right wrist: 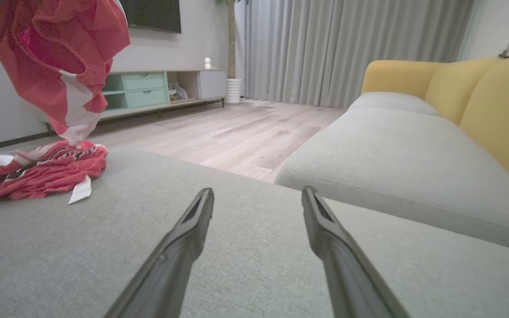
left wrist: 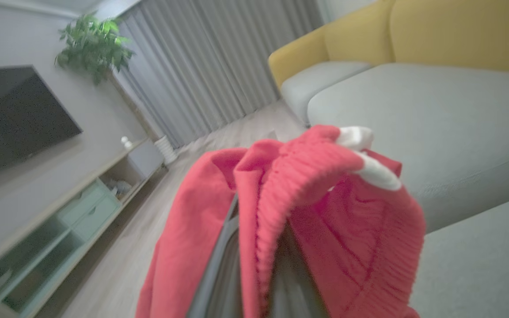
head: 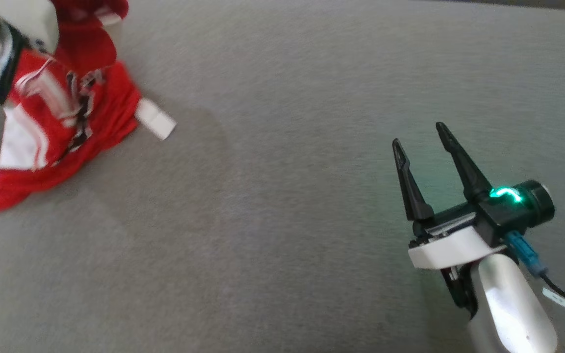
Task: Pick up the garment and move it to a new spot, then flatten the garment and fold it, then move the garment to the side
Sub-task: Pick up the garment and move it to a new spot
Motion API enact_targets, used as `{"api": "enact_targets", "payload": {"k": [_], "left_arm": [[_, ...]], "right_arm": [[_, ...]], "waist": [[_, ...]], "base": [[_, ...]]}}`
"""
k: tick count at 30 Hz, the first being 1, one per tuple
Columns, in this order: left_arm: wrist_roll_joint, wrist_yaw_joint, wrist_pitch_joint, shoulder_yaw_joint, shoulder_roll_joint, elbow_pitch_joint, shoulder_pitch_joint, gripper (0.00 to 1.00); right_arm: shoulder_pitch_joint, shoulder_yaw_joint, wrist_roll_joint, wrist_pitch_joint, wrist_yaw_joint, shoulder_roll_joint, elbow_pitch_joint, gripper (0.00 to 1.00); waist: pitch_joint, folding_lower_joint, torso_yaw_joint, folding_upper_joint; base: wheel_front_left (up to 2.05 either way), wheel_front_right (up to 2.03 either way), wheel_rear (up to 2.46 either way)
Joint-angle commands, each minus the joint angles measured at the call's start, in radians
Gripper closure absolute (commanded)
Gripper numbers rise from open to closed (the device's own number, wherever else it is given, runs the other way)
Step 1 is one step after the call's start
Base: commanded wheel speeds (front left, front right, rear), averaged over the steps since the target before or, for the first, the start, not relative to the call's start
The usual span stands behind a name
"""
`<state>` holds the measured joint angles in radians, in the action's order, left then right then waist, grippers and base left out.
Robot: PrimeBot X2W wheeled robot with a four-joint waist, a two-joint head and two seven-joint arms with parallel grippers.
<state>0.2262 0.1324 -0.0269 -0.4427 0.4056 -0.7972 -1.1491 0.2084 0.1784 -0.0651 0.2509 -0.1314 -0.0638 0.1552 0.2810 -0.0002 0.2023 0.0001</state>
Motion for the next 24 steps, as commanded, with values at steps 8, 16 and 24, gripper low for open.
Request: {"api": "enact_targets", "payload": {"k": [8, 16, 24], "left_arm": [[0.104, -0.002, 0.084, -0.100, 0.080, 0.316, -0.075, 1.00], [0.243, -0.002, 0.041, -0.214, 0.056, 0.475, 0.083, 1.00], [0.227, -0.002, -0.062, -0.357, 0.004, 0.366, 0.244, 1.00]], "right_arm": [[-0.047, 0.053, 0.131, 0.011, 0.001, 0.013, -0.072, 0.00], [-0.054, 0.079, 0.189, 0.011, 0.001, 0.013, -0.108, 0.00], [-0.046, 0.099, 0.228, 0.011, 0.001, 0.013, -0.134, 0.00]], "waist": [[-0.147, 0.0002, -0.306, -0.0001], [-0.111, 0.0002, -0.547, -0.0001], [-0.018, 0.0002, -0.620, -0.0001]], "base": [[0.00, 0.00, 0.00], [0.00, 0.00, 0.00], [0.00, 0.00, 0.00]]}}
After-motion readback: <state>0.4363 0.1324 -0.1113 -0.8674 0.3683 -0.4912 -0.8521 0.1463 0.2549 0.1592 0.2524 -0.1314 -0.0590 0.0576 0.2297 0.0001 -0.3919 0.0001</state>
